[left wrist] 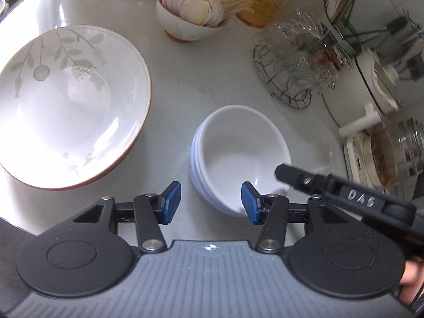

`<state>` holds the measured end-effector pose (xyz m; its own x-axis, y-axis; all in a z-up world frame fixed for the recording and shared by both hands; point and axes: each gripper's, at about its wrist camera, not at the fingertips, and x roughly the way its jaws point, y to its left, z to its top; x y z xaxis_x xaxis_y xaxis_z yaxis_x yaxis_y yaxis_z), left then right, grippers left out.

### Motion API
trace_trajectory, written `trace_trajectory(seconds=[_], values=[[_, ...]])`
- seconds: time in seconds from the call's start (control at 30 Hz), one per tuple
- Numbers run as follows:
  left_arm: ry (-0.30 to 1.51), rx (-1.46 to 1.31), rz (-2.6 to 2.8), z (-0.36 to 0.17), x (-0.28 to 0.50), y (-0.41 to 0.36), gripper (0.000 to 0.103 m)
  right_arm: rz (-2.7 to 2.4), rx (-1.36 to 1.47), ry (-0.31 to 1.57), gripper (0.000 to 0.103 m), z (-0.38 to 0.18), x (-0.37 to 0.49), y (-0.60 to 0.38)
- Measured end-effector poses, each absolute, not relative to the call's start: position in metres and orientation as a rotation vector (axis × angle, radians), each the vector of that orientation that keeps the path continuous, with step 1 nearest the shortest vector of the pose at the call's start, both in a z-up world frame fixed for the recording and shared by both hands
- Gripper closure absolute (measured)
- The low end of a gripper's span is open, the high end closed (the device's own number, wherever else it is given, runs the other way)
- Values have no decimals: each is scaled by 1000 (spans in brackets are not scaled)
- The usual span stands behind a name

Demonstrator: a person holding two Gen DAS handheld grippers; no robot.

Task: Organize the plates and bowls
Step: 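Close the left gripper on the rim of the stacked white bowls, then lift the stacked white bowls and carry them over the floral plate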

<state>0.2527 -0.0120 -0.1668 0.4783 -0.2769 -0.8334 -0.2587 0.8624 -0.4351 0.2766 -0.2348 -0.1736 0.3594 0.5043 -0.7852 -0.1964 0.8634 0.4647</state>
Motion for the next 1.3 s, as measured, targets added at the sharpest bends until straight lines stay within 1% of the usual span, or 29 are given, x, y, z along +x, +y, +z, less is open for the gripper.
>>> trace_trajectory(seconds=[0.17,0.33,0.4,0.47,0.53,0.77,0.83,1.03,1.3], values=[[1071,-584,22,-175,259,-19,48,497,317,1161,48,-189,287,-236],[1072,-608,53,-189,264,-22,48,525,304,1197,56,-198,294,-235],[1069,-626,60,-193,264,-22,49,538,302,1209,57,-200,296,-234],[1064,-634,62,-196,264,-22,53,548,297,1218,58,-203,299,-233],[1064,-646,67,-200,265,-21,54,564,302,1220,66,-205,301,-233],[1059,-653,63,-206,267,-22,61,577,300,1226,73,-206,303,-228],[1061,-657,59,-206,267,-21,61,581,305,1229,77,-206,303,-227],[1071,-641,42,-199,268,-23,61,568,273,1226,81,-202,302,-223],[1067,-615,-6,-180,264,-18,61,531,334,1219,82,-188,298,-226]])
